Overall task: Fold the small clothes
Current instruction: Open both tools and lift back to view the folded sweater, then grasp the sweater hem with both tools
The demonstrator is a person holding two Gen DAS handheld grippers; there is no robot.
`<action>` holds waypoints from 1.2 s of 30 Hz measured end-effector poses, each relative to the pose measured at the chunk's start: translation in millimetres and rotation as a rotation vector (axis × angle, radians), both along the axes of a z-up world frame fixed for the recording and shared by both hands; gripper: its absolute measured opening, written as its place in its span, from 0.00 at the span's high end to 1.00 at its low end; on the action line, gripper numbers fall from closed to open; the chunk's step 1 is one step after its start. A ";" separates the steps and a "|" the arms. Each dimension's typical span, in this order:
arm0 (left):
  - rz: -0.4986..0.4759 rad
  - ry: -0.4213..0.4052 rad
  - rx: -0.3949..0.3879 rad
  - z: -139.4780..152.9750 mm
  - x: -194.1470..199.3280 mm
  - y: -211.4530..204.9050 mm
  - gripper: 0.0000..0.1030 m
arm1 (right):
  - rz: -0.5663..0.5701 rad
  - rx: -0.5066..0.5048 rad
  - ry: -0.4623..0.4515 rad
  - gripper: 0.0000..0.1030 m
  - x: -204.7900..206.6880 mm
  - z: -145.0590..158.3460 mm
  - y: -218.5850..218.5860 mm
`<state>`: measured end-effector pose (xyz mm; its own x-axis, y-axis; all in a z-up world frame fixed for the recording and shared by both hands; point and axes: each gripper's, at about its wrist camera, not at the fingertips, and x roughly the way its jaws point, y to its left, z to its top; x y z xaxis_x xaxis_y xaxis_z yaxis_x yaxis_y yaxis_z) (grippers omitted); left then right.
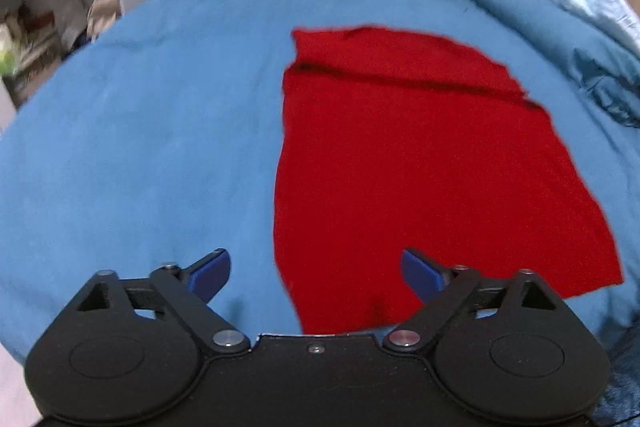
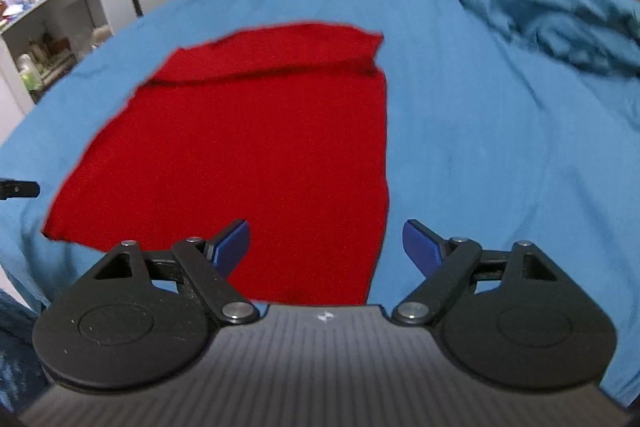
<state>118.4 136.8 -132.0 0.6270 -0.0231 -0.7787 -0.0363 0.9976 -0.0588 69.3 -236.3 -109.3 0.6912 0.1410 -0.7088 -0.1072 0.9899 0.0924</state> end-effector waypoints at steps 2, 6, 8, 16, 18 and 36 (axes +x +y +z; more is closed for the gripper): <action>0.021 0.020 -0.022 -15.6 -4.2 2.9 0.22 | -0.026 -0.007 0.028 0.06 -1.3 -21.9 1.6; 0.059 0.024 -0.033 -36.7 -6.2 4.9 0.34 | -0.052 -0.039 0.073 0.07 -1.4 -50.7 7.9; 0.063 0.022 -0.032 -41.6 -7.6 2.8 0.35 | -0.058 -0.034 0.086 0.08 1.5 -58.3 9.7; 0.067 0.005 -0.017 -48.9 -7.2 1.6 0.40 | -0.099 -0.006 0.110 0.31 13.3 -75.5 8.3; 0.072 0.001 -0.018 -48.5 -7.1 1.9 0.43 | -0.103 0.001 0.108 0.40 14.4 -76.3 7.8; 0.052 -0.096 -0.073 12.0 -16.0 -1.9 0.94 | -0.103 0.135 0.002 0.80 11.4 -23.2 -13.8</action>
<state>102.4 134.9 -120.0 0.7001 -0.0435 -0.7127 -0.0783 0.9874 -0.1372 80.7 -250.0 -132.5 0.7056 0.1632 -0.6896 -0.0054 0.9743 0.2250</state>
